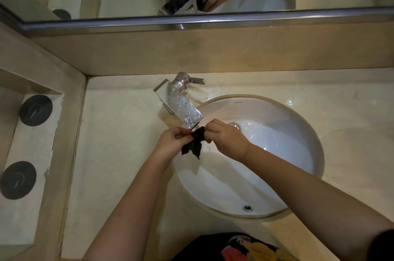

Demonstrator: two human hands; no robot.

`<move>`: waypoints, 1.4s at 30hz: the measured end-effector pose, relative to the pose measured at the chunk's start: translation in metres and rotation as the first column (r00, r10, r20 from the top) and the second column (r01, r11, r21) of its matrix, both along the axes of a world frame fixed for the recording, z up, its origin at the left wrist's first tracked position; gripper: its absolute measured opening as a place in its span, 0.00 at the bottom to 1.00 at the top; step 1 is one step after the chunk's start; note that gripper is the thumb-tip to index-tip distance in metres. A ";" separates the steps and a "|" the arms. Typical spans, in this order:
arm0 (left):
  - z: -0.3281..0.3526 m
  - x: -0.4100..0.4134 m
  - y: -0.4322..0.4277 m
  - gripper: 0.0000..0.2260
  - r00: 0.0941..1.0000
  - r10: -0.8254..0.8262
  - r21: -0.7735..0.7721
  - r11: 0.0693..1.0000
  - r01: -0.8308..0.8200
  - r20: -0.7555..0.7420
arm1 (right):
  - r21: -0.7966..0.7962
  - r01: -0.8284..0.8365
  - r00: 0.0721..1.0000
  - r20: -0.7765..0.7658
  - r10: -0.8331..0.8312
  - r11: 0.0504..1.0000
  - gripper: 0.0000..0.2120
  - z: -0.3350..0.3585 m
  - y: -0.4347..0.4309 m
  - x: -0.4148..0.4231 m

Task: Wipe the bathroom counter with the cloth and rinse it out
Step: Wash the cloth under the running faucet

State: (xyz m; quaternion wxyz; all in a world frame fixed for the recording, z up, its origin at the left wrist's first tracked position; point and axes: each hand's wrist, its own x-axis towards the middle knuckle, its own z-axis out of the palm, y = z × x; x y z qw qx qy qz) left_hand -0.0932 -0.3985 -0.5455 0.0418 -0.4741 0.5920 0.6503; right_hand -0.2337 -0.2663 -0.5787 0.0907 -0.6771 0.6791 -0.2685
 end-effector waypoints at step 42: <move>-0.005 0.008 0.008 0.21 0.996 0.085 0.093 0.992 -0.085 0.006 | 0.283 0.350 0.874 0.243 -0.420 0.893 0.14 0.008 -0.016 -0.002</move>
